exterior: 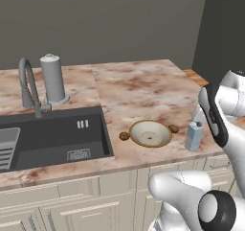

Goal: Gather the eggs and milk located in the vicinity of the sink area and place them right next to the bowl.

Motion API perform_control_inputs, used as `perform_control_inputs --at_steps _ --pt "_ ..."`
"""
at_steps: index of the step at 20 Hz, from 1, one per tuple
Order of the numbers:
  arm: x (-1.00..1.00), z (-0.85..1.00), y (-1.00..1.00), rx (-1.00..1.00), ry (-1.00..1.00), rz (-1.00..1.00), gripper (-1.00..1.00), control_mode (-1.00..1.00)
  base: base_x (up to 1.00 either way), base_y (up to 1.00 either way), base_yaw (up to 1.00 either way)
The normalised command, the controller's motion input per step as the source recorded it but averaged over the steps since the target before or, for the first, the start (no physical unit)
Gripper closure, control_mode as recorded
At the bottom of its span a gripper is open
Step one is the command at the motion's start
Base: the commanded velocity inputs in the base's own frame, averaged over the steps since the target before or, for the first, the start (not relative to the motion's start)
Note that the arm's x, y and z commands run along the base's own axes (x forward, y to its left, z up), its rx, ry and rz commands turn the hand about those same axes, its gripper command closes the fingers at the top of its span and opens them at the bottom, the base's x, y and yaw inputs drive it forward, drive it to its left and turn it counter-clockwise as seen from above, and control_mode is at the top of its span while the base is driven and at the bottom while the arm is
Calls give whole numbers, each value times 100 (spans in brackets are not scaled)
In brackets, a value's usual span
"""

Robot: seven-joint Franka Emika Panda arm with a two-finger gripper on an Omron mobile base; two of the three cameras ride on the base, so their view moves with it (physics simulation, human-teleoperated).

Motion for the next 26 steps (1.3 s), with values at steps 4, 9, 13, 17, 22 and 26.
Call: perform_control_inputs --at_steps 4,9,13,17,22,26 --pt "27 0 0 -4 0 25 -100 -100 0 0 0" --pt "33 -11 0 -3 -2 12 -100 -100 0 0 0" --pt "32 -25 0 -3 -9 3 -100 -100 0 0 0" --pt "23 -29 0 -2 -5 0 -100 -100 0 0 0" --pt "19 -18 -2 0 0 0 -100 -100 0 0 0" --pt "24 0 -13 0 0 0 -100 -100 0 0 0"
